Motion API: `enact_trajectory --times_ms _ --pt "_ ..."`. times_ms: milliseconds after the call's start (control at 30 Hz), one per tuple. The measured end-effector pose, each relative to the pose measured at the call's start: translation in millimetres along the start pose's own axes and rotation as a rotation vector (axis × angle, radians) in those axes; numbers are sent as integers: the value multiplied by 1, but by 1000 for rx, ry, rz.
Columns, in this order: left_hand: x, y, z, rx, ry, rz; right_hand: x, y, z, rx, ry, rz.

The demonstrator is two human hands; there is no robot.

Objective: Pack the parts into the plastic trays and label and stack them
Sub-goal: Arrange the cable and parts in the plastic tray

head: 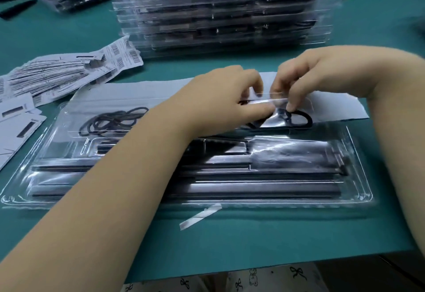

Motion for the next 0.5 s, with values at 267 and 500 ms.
enact_trajectory --times_ms 267,500 --pt "0 -3 2 5 7 0 -1 -9 8 -41 -27 -49" --pt "-4 -7 -1 22 -36 -161 0 -11 -2 66 -319 -77"
Point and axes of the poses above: each hand's wrist, its own y-axis towards the middle knuckle, its own x-axis out of the palm, z = x × y, the point moved 1 cm from there along y, towards the middle knuckle, and after that the axes turned 3 degrees about x, right-handed, at the moved point
